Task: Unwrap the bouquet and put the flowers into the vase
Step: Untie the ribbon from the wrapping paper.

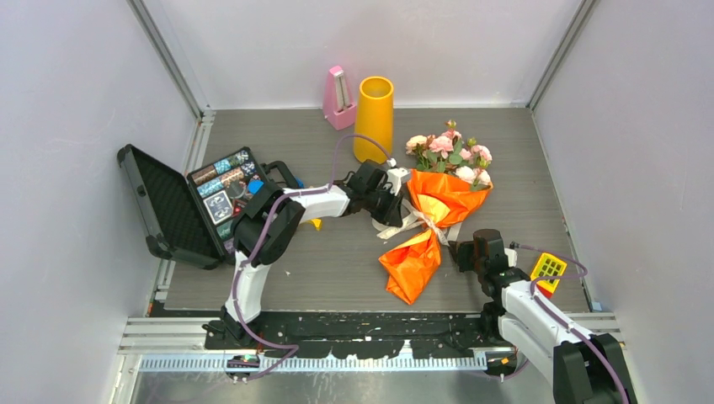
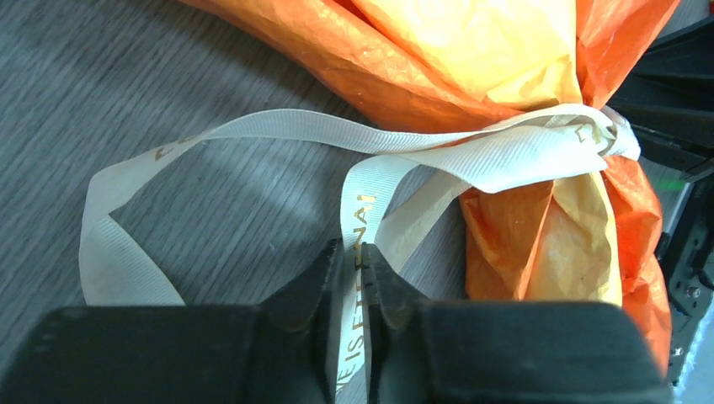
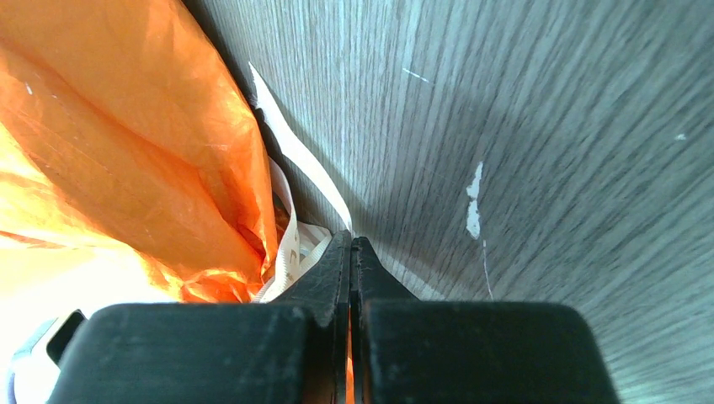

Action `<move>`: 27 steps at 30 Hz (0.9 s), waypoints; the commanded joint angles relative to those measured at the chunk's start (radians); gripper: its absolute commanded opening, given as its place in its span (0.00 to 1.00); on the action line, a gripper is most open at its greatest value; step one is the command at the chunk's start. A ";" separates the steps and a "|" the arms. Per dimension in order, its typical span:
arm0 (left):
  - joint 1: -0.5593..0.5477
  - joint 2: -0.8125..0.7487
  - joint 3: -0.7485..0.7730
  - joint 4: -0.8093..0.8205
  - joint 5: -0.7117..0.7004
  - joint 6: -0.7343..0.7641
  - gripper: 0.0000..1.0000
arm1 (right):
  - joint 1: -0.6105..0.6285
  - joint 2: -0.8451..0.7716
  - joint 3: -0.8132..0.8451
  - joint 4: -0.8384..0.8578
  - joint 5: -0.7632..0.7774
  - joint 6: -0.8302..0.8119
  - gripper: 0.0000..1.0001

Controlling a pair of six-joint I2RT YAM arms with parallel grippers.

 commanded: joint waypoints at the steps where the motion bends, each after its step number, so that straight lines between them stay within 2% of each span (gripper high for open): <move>1: -0.004 -0.005 0.011 0.043 0.010 -0.011 0.08 | 0.000 0.002 0.027 0.025 0.022 -0.013 0.00; 3: -0.003 -0.021 0.006 0.045 -0.004 -0.021 0.00 | 0.000 0.003 0.028 0.025 0.021 -0.014 0.00; 16: -0.003 -0.254 -0.125 0.139 -0.085 -0.126 0.00 | 0.000 -0.025 0.072 -0.023 0.047 -0.086 0.00; 23: -0.003 -0.303 -0.120 0.046 -0.103 -0.121 0.00 | 0.000 -0.088 0.153 -0.135 0.093 -0.201 0.00; 27: -0.003 -0.314 -0.034 -0.148 -0.111 -0.092 0.00 | 0.000 -0.090 0.196 -0.184 0.100 -0.289 0.00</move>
